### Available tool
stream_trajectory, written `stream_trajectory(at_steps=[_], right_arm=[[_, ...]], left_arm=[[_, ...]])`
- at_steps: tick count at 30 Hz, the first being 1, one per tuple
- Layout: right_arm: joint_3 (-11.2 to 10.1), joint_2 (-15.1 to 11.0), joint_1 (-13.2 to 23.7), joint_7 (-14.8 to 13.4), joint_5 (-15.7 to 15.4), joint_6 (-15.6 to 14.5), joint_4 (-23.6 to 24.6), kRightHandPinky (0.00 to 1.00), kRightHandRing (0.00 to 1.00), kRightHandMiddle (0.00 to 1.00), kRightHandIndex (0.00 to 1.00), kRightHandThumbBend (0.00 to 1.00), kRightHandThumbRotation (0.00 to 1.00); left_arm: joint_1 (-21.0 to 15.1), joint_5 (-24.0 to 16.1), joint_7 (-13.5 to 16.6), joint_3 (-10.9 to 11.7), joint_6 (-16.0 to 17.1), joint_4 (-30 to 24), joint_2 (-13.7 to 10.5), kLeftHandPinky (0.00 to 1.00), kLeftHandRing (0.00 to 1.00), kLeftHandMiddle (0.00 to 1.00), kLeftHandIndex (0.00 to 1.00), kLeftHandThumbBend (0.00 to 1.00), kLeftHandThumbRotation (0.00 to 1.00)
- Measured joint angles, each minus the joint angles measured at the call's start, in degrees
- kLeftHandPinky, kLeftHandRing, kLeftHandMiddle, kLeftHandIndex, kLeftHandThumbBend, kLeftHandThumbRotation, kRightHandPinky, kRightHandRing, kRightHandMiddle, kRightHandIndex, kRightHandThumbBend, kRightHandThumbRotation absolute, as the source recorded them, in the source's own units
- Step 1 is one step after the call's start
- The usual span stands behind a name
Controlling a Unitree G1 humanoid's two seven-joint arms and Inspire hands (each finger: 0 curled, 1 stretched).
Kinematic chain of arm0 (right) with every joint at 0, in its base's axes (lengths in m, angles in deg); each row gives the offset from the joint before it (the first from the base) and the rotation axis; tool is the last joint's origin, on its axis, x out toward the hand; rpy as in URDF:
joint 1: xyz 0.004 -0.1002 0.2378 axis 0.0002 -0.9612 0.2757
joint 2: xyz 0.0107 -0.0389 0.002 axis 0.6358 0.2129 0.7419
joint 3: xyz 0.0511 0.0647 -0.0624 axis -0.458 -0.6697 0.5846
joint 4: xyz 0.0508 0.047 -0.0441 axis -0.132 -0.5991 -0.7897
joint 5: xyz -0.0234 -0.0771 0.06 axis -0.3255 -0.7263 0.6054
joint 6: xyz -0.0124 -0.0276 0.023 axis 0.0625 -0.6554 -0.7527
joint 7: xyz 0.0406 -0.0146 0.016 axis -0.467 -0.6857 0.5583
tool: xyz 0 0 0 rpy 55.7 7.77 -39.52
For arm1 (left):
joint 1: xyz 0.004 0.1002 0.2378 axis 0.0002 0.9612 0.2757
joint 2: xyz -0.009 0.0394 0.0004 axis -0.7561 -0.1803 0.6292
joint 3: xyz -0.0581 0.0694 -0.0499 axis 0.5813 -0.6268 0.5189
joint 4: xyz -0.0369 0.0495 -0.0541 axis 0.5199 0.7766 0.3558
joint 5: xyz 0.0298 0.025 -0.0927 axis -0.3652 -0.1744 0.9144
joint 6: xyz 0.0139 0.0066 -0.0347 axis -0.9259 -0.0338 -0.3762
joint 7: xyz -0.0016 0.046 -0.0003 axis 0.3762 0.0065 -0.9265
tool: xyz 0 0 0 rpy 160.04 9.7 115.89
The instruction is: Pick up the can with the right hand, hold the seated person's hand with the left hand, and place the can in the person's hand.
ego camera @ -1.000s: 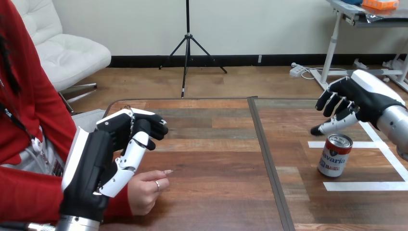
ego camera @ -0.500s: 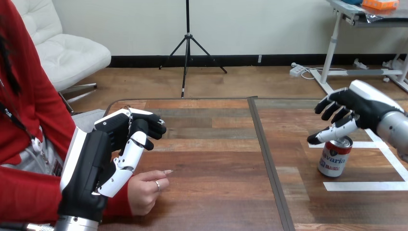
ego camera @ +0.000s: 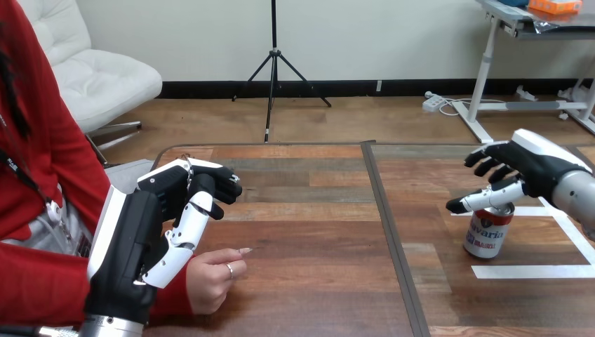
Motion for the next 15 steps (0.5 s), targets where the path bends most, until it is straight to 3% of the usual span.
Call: stream_trajectory(at_steps=[15], right_arm=[[0.2,0.0,0.0,0.3,-1.0,-0.7,-1.3,0.73,0.81,0.84,0.85,1.0,0.47]], left_arm=[[0.0,0.0,0.0,0.0,0.3,0.0,0.0,0.47,0.56,0.56,0.53,0.09,0.66]])
